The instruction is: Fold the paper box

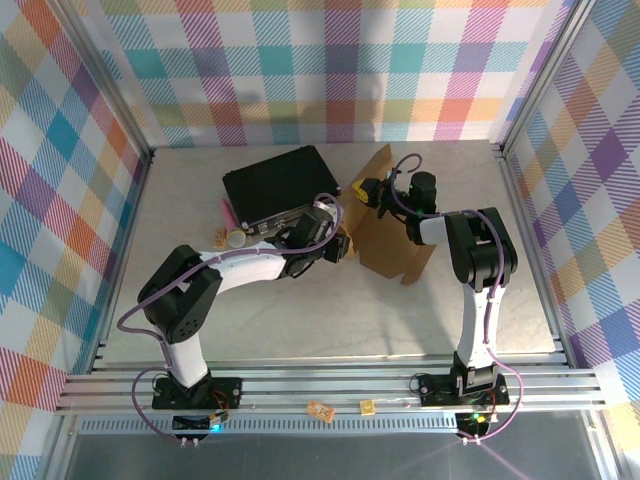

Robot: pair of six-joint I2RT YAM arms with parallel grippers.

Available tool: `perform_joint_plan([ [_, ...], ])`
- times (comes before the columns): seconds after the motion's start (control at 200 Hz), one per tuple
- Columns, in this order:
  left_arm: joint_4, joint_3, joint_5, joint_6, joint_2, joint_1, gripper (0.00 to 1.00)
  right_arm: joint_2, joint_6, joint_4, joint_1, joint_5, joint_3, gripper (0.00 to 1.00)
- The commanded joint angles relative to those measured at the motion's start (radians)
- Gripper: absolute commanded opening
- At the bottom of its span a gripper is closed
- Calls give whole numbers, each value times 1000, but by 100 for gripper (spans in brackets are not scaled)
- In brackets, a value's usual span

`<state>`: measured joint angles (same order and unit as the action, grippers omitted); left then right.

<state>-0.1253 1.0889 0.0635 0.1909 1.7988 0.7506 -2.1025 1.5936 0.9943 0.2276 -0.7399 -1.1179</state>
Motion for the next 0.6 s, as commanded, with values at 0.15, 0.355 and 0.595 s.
perform_joint_plan([
  [0.15, -70, 90, 70, 45, 51, 15, 40, -2, 46, 55, 26, -52, 27, 0],
  [0.355, -110, 107, 88, 89, 50, 18, 44, 3, 54, 47, 27, -38, 28, 0],
  [0.595, -142, 124, 90, 144, 76, 20, 44, 3, 71, 38, 27, -18, 31, 0],
])
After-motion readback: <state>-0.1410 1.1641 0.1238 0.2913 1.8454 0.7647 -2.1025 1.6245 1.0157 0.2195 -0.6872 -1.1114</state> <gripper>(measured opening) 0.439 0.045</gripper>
